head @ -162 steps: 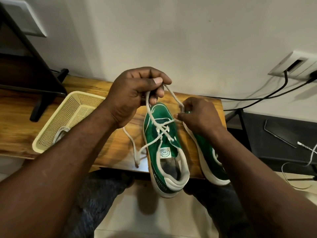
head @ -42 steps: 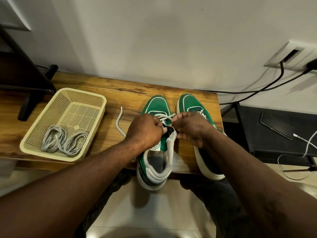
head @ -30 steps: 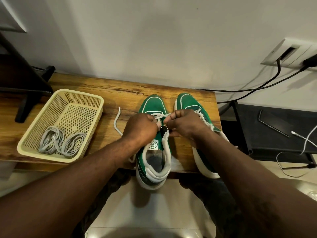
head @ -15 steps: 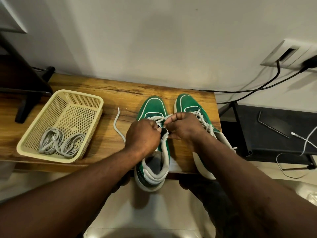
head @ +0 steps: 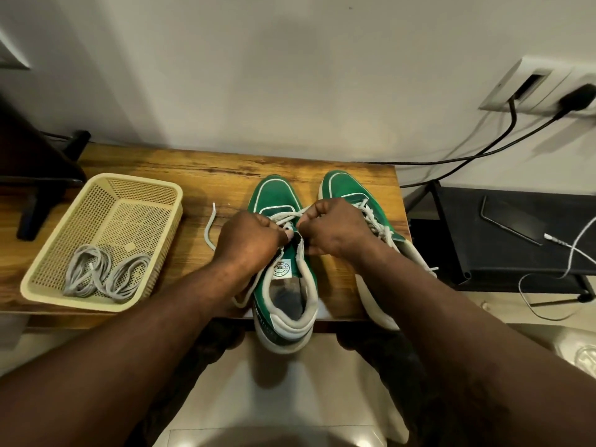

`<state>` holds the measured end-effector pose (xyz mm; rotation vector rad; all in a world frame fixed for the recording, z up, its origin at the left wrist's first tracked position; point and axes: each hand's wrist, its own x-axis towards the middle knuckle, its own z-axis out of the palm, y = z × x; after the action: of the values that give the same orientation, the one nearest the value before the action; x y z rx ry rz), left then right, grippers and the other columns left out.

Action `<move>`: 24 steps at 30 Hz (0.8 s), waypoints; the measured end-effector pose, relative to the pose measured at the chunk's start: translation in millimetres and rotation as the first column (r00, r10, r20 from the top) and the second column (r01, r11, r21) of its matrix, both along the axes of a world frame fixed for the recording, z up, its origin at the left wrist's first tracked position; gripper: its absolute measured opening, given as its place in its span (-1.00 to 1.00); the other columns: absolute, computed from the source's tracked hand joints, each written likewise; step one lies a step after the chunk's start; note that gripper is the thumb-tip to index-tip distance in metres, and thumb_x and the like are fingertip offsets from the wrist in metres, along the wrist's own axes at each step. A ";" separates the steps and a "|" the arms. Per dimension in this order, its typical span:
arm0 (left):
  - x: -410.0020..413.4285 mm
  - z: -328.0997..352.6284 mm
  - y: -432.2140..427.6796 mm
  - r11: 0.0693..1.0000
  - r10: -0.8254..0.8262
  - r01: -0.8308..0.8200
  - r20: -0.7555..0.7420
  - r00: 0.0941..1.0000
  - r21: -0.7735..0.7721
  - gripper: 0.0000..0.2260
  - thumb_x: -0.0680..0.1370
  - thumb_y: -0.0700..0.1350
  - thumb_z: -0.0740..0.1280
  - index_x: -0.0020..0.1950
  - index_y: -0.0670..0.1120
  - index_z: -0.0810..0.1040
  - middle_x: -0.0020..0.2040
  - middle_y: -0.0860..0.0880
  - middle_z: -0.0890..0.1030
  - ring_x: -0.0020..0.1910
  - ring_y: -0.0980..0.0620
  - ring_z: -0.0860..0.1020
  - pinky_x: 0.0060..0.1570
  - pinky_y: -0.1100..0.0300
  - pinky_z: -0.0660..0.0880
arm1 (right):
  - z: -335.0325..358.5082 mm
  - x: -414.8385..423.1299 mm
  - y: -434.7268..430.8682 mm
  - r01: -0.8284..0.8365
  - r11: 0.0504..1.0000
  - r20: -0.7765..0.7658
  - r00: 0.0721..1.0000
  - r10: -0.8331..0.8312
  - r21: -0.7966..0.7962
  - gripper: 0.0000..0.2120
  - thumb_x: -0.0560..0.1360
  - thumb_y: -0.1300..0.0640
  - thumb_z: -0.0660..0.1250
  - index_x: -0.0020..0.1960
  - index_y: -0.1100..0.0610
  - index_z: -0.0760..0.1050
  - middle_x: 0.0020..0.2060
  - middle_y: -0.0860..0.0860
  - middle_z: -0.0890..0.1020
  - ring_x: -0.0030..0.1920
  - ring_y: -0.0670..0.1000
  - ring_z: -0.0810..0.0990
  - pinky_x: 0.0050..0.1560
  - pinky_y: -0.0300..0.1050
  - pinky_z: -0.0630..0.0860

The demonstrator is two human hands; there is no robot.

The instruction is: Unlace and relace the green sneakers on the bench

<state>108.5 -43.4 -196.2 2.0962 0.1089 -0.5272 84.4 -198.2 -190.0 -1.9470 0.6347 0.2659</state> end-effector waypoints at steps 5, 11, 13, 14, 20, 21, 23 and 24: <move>1.6 5.4 1.6 0.996 -0.077 0.077 -0.006 0.997 0.035 -0.89 0.52 -0.10 0.54 -0.20 -0.07 0.75 -0.27 -0.02 0.74 -0.20 -0.06 0.73 0.00 -0.13 0.69 | -2.5 -0.5 -2.7 0.044 0.992 -0.030 0.999 -0.041 0.117 -0.95 0.55 0.33 0.45 -0.02 0.22 0.62 -0.07 0.17 0.72 -0.13 0.12 0.77 -0.07 0.08 0.75; 6.5 6.1 6.0 0.960 -0.251 0.240 0.065 0.966 0.146 -0.87 0.55 -0.08 0.50 -0.20 0.00 0.72 -0.19 0.07 0.73 -0.14 0.06 0.68 -0.05 0.12 0.60 | -1.1 0.4 -4.2 0.040 0.985 -0.050 0.998 -0.032 0.167 -0.94 0.54 0.34 0.46 0.00 0.25 0.63 -0.08 0.19 0.73 -0.13 0.13 0.78 -0.03 0.10 0.74; 4.8 4.6 4.1 0.940 -0.291 0.257 0.136 0.947 0.223 -0.86 0.57 -0.06 0.48 -0.19 0.00 0.71 -0.20 0.09 0.69 -0.16 0.11 0.63 -0.21 0.24 0.47 | -1.4 0.4 -4.9 0.038 0.983 -0.052 0.998 -0.029 0.177 -0.94 0.53 0.35 0.47 -0.01 0.26 0.63 -0.10 0.19 0.74 -0.14 0.13 0.78 -0.02 0.12 0.74; 4.5 3.4 2.7 0.931 -0.303 0.253 0.171 0.938 0.263 -0.88 0.57 -0.06 0.47 -0.17 0.00 0.71 -0.18 0.09 0.67 -0.18 0.15 0.59 -0.26 0.26 0.40 | -1.6 0.2 -4.9 0.037 0.984 -0.049 0.998 -0.029 0.177 -0.94 0.53 0.35 0.47 -0.02 0.26 0.64 -0.11 0.19 0.74 -0.13 0.14 0.78 -0.02 0.13 0.74; -4.9 -1.9 -4.4 0.862 -0.384 0.225 0.294 0.875 0.455 -0.97 0.53 -0.13 0.46 -0.10 -0.01 0.67 -0.14 0.04 0.58 -0.14 0.04 0.55 -0.18 0.14 0.43 | -3.9 -5.1 0.5 0.061 0.983 0.003 0.998 -0.063 0.171 -0.93 0.51 0.40 0.47 -0.09 0.26 0.65 -0.14 0.19 0.74 -0.12 0.16 0.78 -0.05 0.12 0.74; -8.0 -3.9 -4.9 0.861 -0.383 0.221 0.298 0.874 0.457 -0.96 0.52 -0.15 0.45 -0.11 -0.02 0.66 -0.14 0.03 0.57 -0.15 0.03 0.55 -0.17 0.13 0.44 | -4.4 -6.5 2.5 0.075 0.983 0.004 0.997 -0.077 0.169 -0.92 0.51 0.39 0.47 -0.09 0.25 0.66 -0.14 0.18 0.74 -0.13 0.15 0.78 -0.06 0.11 0.75; -10.9 -8.5 -5.5 0.887 -0.331 0.187 0.298 0.895 0.423 -0.92 0.52 -0.19 0.44 -0.14 -0.03 0.65 -0.15 0.03 0.57 -0.16 0.04 0.56 -0.19 0.13 0.46 | -4.5 -7.9 4.9 0.106 0.973 -0.005 0.994 -0.107 0.204 -0.92 0.53 0.39 0.45 -0.07 0.25 0.66 -0.11 0.18 0.74 -0.09 0.16 0.78 -0.07 0.07 0.74; -11.0 -10.6 -5.5 0.905 -0.288 0.158 0.297 0.910 0.395 -0.90 0.52 -0.21 0.44 -0.16 -0.03 0.65 -0.16 0.03 0.59 -0.17 0.05 0.57 -0.24 0.14 0.46 | -4.2 -7.8 5.1 0.123 0.964 -0.017 0.992 -0.122 0.236 -0.92 0.53 0.40 0.44 -0.05 0.26 0.66 -0.08 0.20 0.74 -0.06 0.16 0.77 -0.07 0.04 0.74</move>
<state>97.5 -48.9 -206.9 2.5537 -0.2689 -0.2724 76.6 -193.1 -194.2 -1.6727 0.6902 0.2544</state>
